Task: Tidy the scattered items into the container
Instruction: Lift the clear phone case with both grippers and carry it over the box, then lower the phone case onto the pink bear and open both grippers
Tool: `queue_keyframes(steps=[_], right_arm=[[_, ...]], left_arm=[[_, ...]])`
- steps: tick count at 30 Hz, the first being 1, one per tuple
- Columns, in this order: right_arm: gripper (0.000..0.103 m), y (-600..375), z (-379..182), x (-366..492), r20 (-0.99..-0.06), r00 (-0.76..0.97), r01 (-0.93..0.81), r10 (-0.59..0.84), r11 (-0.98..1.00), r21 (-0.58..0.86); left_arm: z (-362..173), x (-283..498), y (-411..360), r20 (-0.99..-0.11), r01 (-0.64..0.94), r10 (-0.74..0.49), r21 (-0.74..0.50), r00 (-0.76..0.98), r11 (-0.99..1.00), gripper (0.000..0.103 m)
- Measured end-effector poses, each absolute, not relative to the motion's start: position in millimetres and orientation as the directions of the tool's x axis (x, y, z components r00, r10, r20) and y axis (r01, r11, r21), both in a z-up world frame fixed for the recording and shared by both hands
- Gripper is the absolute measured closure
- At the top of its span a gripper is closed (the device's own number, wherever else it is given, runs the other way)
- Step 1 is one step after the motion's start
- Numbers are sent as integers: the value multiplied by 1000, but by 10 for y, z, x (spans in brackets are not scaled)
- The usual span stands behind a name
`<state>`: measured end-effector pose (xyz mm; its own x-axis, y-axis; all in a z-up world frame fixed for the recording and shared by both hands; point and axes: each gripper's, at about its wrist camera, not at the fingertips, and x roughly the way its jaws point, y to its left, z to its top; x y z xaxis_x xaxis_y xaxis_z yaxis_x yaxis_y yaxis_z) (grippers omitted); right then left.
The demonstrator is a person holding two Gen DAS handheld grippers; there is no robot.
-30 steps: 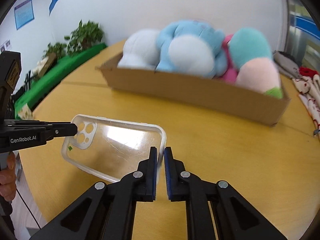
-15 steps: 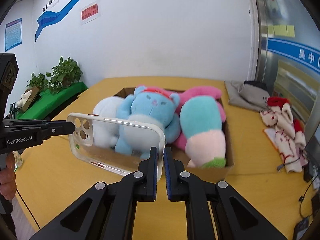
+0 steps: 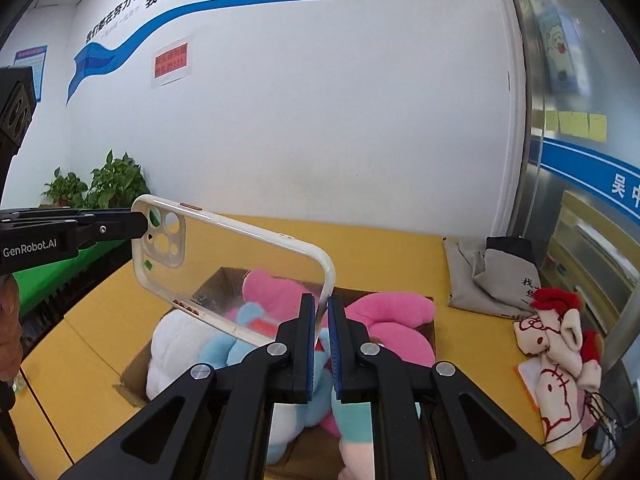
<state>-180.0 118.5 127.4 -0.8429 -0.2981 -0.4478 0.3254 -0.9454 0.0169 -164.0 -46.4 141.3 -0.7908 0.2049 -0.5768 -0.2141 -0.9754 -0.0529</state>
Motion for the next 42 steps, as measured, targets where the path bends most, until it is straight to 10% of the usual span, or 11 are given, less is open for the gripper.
queue_keyframes(steps=[30,42], right_arm=[[95,1009,872,-2783,-555,-785,322,-276,-947,16],[95,837,-49,-3693,-782,-604,247,-152,-969,-2]], left_arm=[[883,-2545,-561,-666,-181,160,-37,-729,-983,97],[-338,-3482,-598,-852,-129,186,-140,-490,-982,93]])
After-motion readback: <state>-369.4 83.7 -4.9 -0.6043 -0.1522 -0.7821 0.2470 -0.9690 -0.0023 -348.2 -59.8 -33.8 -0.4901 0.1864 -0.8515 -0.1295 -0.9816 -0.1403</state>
